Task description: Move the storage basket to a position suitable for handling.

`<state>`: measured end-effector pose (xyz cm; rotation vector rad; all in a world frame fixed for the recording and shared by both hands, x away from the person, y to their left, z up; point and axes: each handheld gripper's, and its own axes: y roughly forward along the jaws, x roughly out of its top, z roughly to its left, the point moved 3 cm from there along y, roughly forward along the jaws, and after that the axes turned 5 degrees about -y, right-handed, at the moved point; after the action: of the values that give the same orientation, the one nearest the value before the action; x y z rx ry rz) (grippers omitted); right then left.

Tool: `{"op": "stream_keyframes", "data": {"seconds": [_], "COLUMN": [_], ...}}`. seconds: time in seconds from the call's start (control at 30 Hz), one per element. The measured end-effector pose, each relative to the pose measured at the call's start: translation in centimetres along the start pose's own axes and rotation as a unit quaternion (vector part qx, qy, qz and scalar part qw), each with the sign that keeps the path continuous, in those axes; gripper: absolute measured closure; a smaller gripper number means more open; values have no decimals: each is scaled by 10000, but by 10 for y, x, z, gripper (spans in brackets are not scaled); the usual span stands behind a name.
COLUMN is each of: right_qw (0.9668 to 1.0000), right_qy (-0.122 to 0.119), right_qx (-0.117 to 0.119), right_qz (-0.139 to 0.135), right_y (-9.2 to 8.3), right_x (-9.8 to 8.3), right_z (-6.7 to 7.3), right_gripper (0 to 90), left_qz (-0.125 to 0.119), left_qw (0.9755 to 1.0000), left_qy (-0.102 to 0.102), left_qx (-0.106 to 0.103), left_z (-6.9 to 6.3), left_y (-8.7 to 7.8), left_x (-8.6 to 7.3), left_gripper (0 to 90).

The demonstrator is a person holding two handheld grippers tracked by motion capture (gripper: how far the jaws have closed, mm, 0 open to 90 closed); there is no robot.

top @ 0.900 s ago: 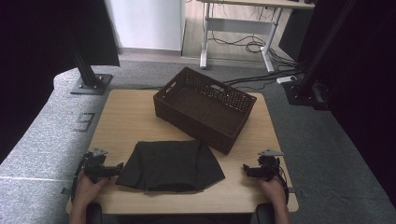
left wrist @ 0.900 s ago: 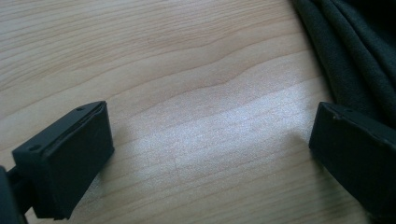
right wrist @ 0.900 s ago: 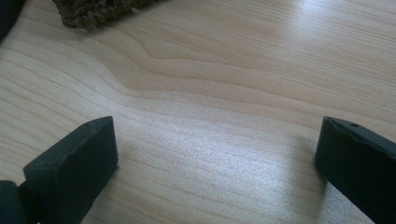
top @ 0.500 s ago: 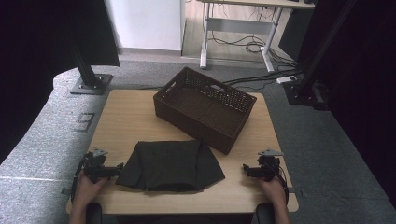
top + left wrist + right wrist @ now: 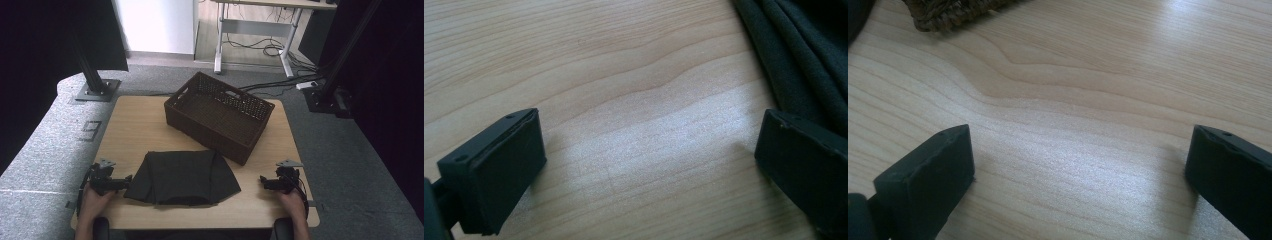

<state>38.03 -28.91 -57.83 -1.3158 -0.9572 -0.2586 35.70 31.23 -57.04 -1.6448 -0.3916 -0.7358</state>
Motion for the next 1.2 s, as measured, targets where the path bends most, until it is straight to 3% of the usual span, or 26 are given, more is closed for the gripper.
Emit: {"op": "stream_keyframes", "data": {"seconds": [0.37,0.6,0.9,1.2], "right_qw": [9997,9996,9984,9961], "right_qy": [-200,-201,-341,-570], "right_qx": [77,187,424,663], "right_qz": [87,-17,-146,-129], "right_y": [-3,-9,-14,-8], "right_x": [5,13,26,36], "right_z": [8,14,36,59], "right_gripper": [0,0,0,0], "left_qz": [129,-15,-171,-240], "left_qw": [9999,10000,9996,9991], "left_qy": [38,1,189,220], "left_qx": [-31,-51,-125,-286], "left_z": [2,2,-10,-20], "left_y": [-5,-12,-17,-17], "left_x": [-1,3,14,22], "left_gripper": [20,25,12,8]}}
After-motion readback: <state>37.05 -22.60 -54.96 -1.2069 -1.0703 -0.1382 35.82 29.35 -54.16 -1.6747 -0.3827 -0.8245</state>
